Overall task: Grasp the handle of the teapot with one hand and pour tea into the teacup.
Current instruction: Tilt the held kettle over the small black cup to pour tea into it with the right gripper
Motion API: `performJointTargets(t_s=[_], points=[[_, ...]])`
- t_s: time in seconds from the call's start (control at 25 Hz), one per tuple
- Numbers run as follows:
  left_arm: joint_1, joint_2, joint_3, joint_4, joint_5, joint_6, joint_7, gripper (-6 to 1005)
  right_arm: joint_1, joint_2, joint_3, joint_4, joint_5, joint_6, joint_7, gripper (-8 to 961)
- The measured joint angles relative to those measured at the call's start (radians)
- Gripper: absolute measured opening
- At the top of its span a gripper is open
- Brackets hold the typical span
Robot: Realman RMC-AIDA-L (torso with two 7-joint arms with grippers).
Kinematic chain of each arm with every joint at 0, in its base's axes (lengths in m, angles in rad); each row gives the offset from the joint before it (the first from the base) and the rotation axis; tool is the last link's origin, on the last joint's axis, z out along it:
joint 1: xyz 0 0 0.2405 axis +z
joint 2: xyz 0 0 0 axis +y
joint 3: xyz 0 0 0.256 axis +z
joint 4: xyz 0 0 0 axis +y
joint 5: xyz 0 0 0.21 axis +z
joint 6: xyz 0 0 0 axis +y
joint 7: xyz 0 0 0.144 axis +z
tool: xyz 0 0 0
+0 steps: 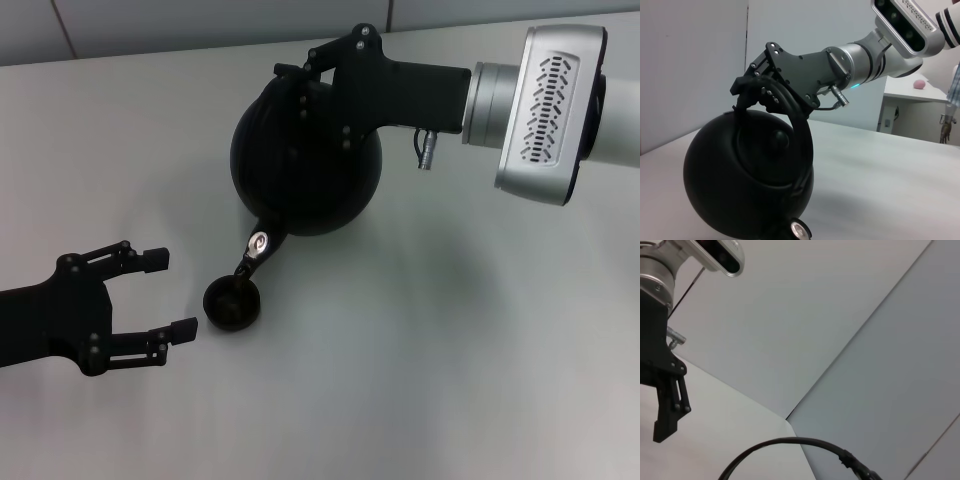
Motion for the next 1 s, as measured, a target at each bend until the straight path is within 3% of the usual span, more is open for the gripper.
performJointTargets(t_s=[0.36,1.0], points=[[0.0,0.0,0.0,0.0,0.0,-0.001,0.0,871,-0.014,-0.002,0.002,0.0,0.046,-0.002,0.095,90],[-0.008,0.0,0.0,0.0,0.0,0.002,0.0,871,-0.132,-0.008,0.011,-0.002,0.188,-0.008,0.345,90]])
